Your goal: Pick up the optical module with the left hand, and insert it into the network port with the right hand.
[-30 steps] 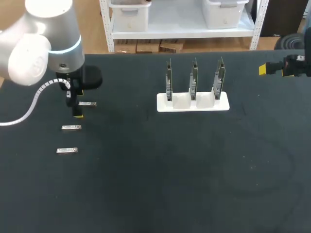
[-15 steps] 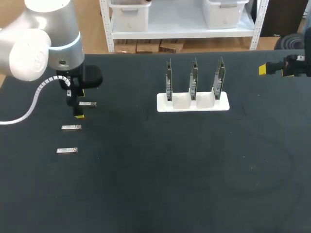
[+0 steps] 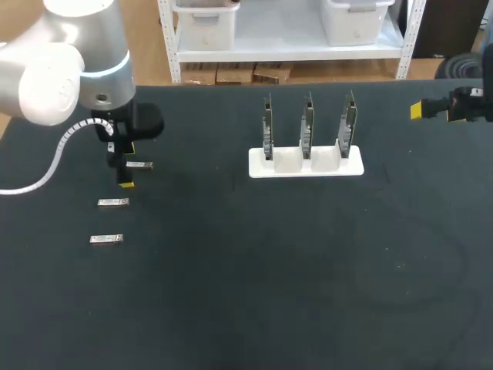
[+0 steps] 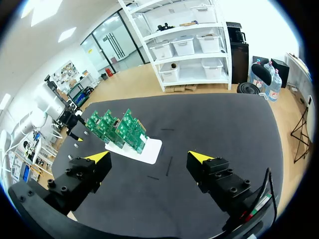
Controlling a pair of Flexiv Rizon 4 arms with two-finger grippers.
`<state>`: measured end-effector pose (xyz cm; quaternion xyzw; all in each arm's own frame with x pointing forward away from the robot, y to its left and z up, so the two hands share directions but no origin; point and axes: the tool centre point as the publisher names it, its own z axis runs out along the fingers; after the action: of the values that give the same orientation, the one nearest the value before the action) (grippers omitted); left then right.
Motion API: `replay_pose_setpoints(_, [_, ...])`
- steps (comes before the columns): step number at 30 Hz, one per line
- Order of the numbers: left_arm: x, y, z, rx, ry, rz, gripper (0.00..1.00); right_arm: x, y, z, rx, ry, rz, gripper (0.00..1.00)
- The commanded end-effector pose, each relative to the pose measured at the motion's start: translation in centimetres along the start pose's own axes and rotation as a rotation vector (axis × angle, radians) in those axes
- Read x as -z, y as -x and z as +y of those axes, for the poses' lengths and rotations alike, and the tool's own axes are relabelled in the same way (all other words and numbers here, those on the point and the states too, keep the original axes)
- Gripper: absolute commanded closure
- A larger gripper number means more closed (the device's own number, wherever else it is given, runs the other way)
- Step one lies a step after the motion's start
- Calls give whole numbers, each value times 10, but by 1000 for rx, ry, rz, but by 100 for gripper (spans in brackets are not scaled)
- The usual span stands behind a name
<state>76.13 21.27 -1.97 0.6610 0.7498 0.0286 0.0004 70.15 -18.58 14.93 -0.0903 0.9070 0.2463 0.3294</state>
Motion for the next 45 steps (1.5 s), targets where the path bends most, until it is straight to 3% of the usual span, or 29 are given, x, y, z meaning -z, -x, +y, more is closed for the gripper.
replay_pose_setpoints(1, [-3, 3, 4, -3, -7, 0, 69, 1, 0, 2, -1, -9, 0, 0])
replay_pose_setpoints(3, [-3, 3, 4, -2, -8, -1, 84, 1, 0, 2, -1, -9, 0, 0])
replay_pose_setpoints(4, [-3, 3, 4, -2, -8, -2, 99, 1, 0, 2, -1, -9, 0, 0])
replay_pose_setpoints(5, [-3, 3, 4, -2, -8, -2, 100, 1, 0, 2, -1, -9, 0, 0])
replay_pose_setpoints(11, [-2, 1, 3, 0, -11, -11, 100, 1, 0, 2, -1, -9, 0, 0])
replay_pose_setpoints(19, [11, 2, 0, 63, 1, -97, 100, 1, 0, 2, -1, -9, 0, 0])
replay_pose_setpoints(24, [39, 6, 2, 145, -23, -264, 100, 1, 0, 2, -1, -9, 0, 0])
replay_pose_setpoints(31, [106, 26, -4, 270, -92, -564, 100, 1, 0, 2, -1, -9, 0, 0])
replay_pose_setpoints(36, [152, 39, -15, 288, -108, -754, 100, 1, 0, 2, -1, -9, 0, 0])
replay_pose_setpoints(38, [161, 41, -17, 327, -55, -760, 100, 1, 0, 2, -1, -9, 0, 0])
replay_pose_setpoints(45, [161, 41, -17, 327, -55, -760, 100, 1, 0, 2, -1, -9, 0, 0])
